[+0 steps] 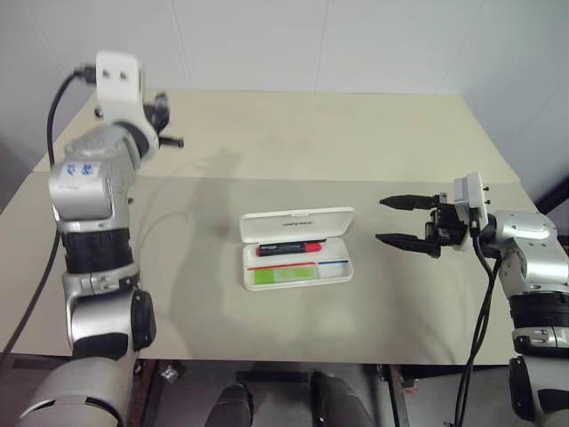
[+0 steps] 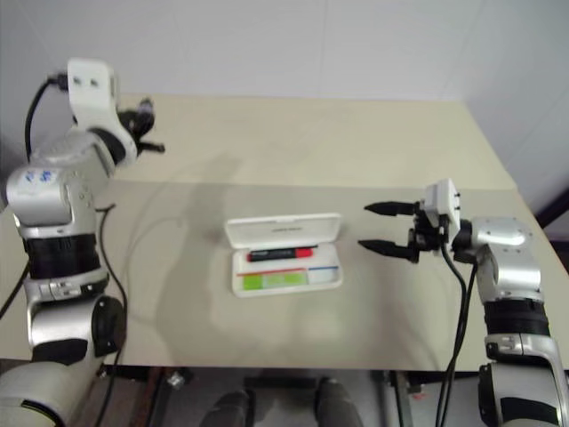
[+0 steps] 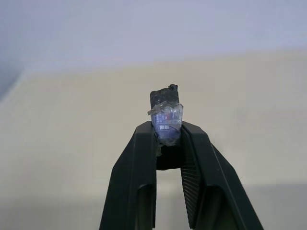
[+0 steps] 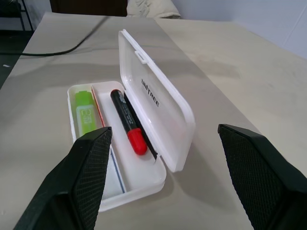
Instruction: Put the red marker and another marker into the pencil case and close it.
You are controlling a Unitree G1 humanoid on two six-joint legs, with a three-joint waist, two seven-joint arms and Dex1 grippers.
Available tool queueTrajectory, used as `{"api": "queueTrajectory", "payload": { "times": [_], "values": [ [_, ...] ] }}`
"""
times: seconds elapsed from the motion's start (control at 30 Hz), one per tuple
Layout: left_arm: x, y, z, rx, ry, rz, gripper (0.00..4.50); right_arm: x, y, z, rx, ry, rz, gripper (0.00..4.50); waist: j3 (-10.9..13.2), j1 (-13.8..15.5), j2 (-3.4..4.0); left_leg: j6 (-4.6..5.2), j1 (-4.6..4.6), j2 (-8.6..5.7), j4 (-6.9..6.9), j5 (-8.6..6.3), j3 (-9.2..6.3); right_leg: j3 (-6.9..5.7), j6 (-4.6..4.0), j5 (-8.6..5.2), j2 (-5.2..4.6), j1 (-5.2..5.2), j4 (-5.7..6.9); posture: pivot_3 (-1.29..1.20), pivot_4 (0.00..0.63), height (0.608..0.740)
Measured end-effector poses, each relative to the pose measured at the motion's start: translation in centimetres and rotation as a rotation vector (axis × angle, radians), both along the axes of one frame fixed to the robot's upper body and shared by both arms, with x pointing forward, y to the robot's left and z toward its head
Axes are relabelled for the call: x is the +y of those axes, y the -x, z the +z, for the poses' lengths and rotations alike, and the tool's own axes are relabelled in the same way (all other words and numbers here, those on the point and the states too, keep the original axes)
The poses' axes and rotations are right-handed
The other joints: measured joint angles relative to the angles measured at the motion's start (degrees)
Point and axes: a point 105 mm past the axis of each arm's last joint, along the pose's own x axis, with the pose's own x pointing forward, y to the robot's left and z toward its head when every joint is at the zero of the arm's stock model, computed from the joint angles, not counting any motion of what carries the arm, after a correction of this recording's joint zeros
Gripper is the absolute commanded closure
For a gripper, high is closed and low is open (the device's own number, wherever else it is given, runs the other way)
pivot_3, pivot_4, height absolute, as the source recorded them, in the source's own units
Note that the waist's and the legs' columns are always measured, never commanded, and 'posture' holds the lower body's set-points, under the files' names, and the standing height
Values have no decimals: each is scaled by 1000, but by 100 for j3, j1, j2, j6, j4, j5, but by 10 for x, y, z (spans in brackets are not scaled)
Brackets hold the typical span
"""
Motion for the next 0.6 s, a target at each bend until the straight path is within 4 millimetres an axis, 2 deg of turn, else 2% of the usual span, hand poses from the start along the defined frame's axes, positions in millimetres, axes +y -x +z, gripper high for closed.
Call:
{"api": "queueTrajectory", "payload": {
  "times": [0.1, 0.3, 0.43, 0.5, 0.6],
  "values": [
    [-36, 6, 15, -31, -61, -195, 4144, 2, -1, 3, -13, -2, 4, 0, -1, 49, 1, 0, -34, 0, 1, 0, 2, 1, 0, 0, -2, -36, 12, 0, 150, 740],
    [-97, 21, 10, 10, -130, -511, 4144, 3, -2, 1, -9, -4, 6, 0, 0, 78, 2, -1, -73, 0, 4, 1, 5, 2, -2, -1, -1, -84, 37, 0, 150, 740],
    [-150, 53, -7, 93, -202, -793, 4144, 3, -2, 1, -9, -4, 5, 0, 1, 66, 4, 2, -73, 0, 11, 0, 7, 4, -3, -2, 1, -84, 44, 0, 150, 740],
    [-170, 68, -18, 148, -236, -910, 4144, 3, -1, 1, -7, -5, 1, 0, 2, 54, 5, 8, -68, 0, 14, -3, 8, 7, -5, -4, 2, -84, 45, 0, 150, 740],
    [-189, 86, -29, 198, -268, -1028, 4144, 2, -1, -1, -3, -6, -2, 0, 4, 40, 8, 9, -57, 0, 22, -1, 11, 11, -7, -6, 4, -83, 51, 0, 150, 740]
  ]
}}
